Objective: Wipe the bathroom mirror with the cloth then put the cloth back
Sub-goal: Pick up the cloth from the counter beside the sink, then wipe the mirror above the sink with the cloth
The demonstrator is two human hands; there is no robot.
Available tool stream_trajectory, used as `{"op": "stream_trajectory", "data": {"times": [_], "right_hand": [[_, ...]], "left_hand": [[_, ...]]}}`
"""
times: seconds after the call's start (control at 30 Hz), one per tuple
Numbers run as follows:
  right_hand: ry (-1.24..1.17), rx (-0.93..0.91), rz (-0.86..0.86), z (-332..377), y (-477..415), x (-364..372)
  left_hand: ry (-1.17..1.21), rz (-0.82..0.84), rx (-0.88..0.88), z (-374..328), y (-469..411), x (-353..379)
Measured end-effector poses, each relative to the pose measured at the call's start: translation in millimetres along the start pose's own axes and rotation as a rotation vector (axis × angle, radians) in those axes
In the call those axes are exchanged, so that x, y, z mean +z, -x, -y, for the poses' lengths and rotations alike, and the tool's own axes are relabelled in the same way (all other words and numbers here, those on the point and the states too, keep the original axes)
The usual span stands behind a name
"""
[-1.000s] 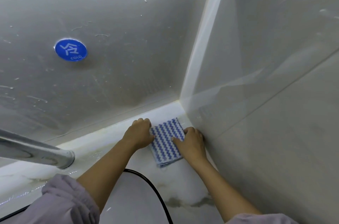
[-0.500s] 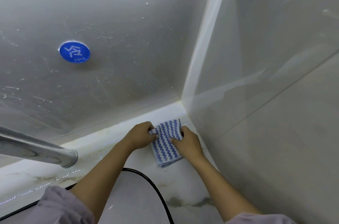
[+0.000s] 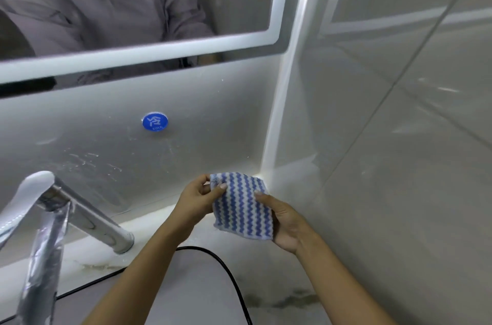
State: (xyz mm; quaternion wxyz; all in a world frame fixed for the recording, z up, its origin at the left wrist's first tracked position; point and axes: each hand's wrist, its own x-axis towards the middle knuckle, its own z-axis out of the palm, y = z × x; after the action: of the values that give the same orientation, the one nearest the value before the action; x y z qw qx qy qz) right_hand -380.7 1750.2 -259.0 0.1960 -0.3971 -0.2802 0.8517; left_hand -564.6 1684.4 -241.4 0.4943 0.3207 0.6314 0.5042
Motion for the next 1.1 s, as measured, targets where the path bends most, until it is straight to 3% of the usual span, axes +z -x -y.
{"op": "stream_trajectory", "data": {"times": [0.4, 0.63, 0.83, 1.1], "right_hand": [[0.223, -0.121, 0.080, 13.4, 81.1, 56.4], [0.283, -0.145, 0.183, 5.8, 113.0, 87.6], [0.261, 0.003, 0.391, -8.7, 129.1, 108.4], [-0.004, 0.265, 0.577, -43.2, 142.7, 147.9]], "left_hand": [[0.155, -0.038, 0.092, -44.8, 97.8, 2.6], [0.204, -0.156, 0.100, -60.4, 149.4, -6.1], [0.107, -0.292, 0.158, -64.5, 196.7, -28.8], [0.074, -0.511, 0.172, -67.2, 246.4, -66.4]]}}
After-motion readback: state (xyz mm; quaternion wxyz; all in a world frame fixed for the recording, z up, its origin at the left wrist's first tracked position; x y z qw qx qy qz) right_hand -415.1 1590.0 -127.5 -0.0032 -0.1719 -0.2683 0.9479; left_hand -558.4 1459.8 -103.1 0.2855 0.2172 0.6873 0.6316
